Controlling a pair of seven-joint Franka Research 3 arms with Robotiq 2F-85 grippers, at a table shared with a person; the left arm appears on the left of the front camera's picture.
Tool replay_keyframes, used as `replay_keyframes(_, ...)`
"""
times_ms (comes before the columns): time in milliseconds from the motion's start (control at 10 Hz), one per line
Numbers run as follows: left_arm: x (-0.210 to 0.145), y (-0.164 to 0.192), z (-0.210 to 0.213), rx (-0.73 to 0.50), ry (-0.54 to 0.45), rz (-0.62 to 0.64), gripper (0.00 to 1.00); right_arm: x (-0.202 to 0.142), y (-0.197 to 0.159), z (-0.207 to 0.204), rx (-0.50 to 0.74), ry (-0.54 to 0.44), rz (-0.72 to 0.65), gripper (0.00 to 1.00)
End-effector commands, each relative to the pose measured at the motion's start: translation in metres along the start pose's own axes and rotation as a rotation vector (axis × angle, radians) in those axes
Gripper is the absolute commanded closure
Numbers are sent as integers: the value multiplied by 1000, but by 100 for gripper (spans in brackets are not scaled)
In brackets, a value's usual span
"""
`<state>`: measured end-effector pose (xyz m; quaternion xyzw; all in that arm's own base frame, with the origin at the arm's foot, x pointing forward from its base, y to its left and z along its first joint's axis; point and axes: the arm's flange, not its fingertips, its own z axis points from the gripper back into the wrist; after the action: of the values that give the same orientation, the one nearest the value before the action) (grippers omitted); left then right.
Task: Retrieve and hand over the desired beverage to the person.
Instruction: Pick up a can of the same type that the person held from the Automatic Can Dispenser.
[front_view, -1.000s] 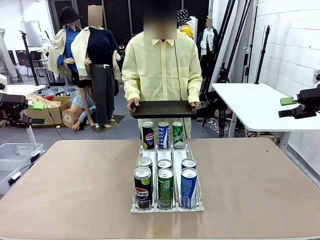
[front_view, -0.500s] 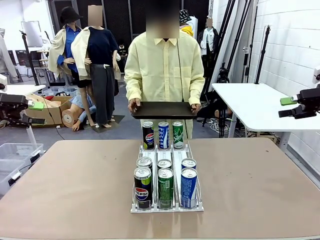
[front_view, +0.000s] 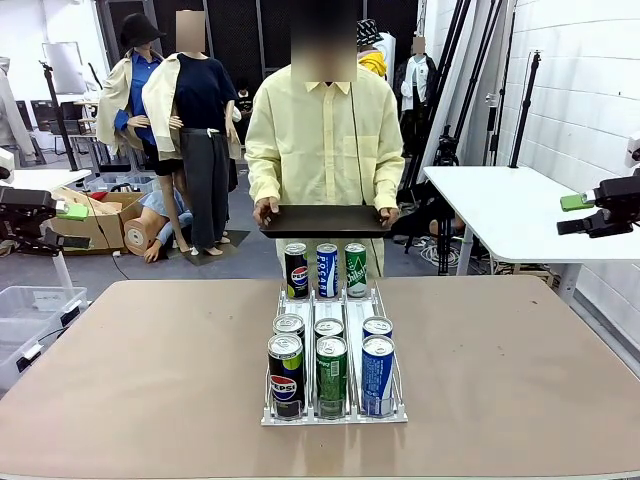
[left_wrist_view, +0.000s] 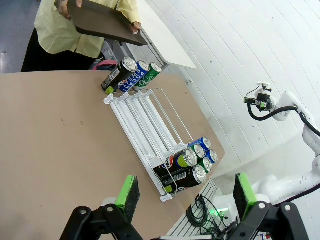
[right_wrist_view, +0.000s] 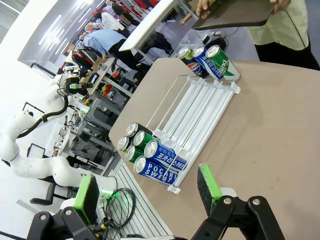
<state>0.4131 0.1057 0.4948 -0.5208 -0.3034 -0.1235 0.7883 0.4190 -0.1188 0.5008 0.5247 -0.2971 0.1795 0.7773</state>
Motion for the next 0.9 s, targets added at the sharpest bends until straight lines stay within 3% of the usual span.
replay_keyframes(0, 0, -2, 2, -11, -7, 1, 0, 2, 1, -1, 15, -11, -6, 0)
replay_keyframes(800, 0, -2, 2, -11, -7, 1, 0, 2, 1, -1, 15, -11, -6, 0)
